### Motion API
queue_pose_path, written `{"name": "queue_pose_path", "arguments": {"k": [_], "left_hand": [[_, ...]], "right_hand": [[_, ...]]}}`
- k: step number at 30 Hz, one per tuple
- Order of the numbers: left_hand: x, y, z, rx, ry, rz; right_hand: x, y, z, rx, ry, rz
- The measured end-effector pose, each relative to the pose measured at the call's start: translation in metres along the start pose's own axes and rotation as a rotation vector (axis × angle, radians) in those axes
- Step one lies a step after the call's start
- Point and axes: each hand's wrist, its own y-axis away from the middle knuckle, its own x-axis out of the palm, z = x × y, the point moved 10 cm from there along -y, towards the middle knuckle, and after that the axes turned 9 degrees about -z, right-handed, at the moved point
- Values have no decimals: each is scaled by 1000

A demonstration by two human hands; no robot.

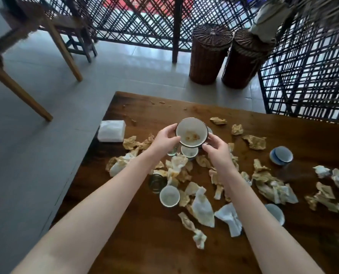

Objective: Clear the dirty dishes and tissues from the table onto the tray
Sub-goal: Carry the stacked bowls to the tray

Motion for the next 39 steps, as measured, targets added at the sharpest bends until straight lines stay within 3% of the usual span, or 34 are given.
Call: {"name": "queue_pose_path", "arguments": {"k": [7,18,24,39], "left_hand": [[71,-67,-3,-31,-93,79],[93,-120,43,-101,-194,65],[100,-131,68,-244,-194,56],[102,-71,23,-174,67,122]], "right_hand": [[-36,-78,-30,58,49,-56],[-32,-129,-94,166,106,-82],[-8,-137,-122,335,43,47],[-50,-84,-75,289,-214,-15]]}}
